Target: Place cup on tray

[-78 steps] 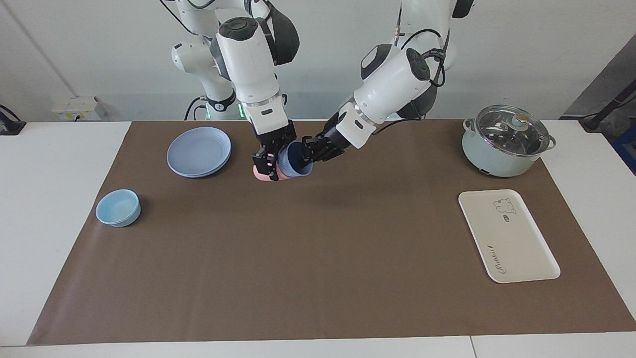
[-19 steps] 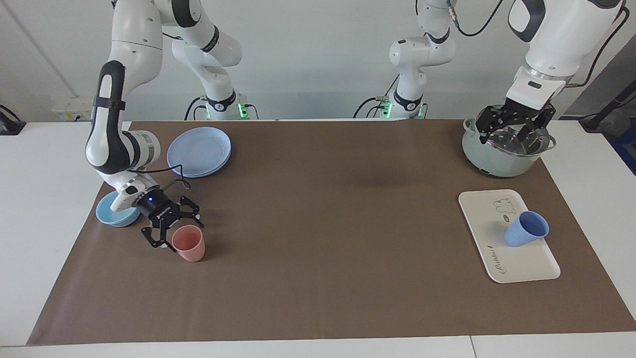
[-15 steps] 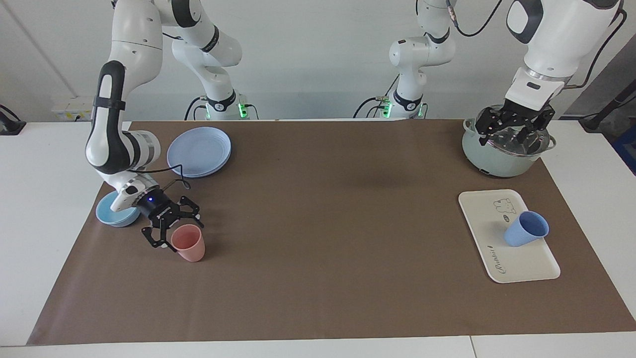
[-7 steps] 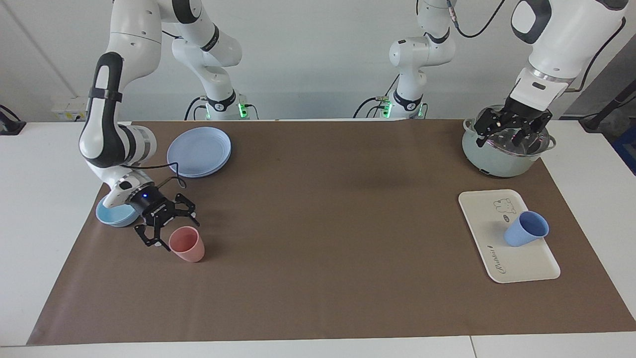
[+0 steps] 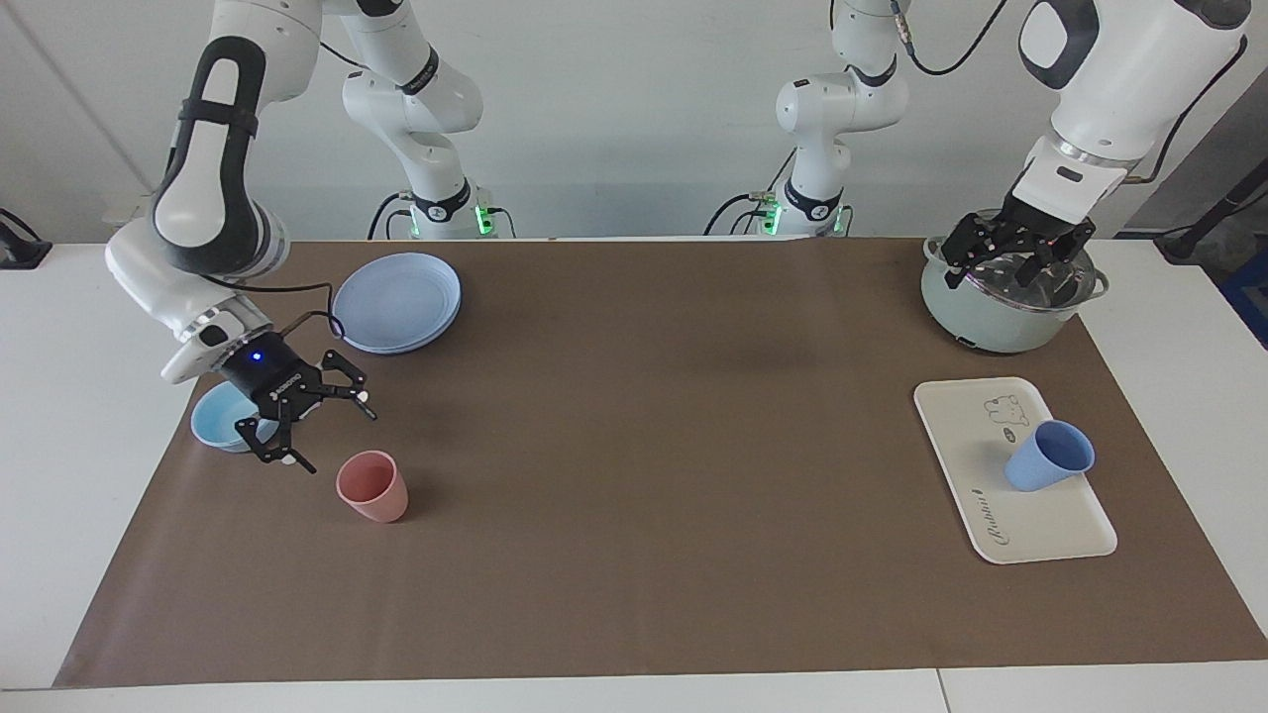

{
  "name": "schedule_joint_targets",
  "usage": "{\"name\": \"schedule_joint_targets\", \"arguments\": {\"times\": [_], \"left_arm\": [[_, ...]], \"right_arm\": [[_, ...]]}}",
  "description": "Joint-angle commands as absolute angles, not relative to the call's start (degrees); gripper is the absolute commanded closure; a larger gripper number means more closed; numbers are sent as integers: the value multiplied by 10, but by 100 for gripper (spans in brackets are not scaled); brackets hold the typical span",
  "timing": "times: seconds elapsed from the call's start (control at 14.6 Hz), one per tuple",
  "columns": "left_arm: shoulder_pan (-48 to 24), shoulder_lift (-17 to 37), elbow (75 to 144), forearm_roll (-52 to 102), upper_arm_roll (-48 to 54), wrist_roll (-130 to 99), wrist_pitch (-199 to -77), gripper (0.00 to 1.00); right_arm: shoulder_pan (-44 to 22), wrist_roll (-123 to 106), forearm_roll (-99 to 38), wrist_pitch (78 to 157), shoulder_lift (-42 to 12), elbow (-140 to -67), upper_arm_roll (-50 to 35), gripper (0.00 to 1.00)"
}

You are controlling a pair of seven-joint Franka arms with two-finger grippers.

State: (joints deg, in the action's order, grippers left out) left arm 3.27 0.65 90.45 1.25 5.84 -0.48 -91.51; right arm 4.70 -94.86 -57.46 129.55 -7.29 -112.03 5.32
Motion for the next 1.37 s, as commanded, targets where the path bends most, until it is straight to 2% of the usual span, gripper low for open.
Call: {"name": "schedule_joint_targets", "arguments": {"times": [0.0, 0.55, 0.68, 0.89, 1.16, 1.3], "left_arm": [[30, -7, 919, 17, 55, -11, -911, 0], [33, -8, 924, 17, 55, -6, -918, 0], [34, -8, 924, 17, 55, -8, -916, 0], [33, -8, 923, 17, 55, -4, -921, 0], [33, -8, 923, 17, 55, -4, -920, 0], [33, -8, 922, 17, 55, -4, -920, 0]], "right_arm": [[34, -786, -427, 1298, -34, -1116, 47, 0], [-77, -376, -164, 1286, 22, -1117, 47, 0], [-84, -274, -94, 1225, 27, -1099, 48, 0], [-74, -117, -18, 1070, 20, -1014, 49, 0], [-61, -39, -3, 1006, 27, -991, 61, 0], [-23, 34, -10, 957, 34, -983, 58, 0]]}}
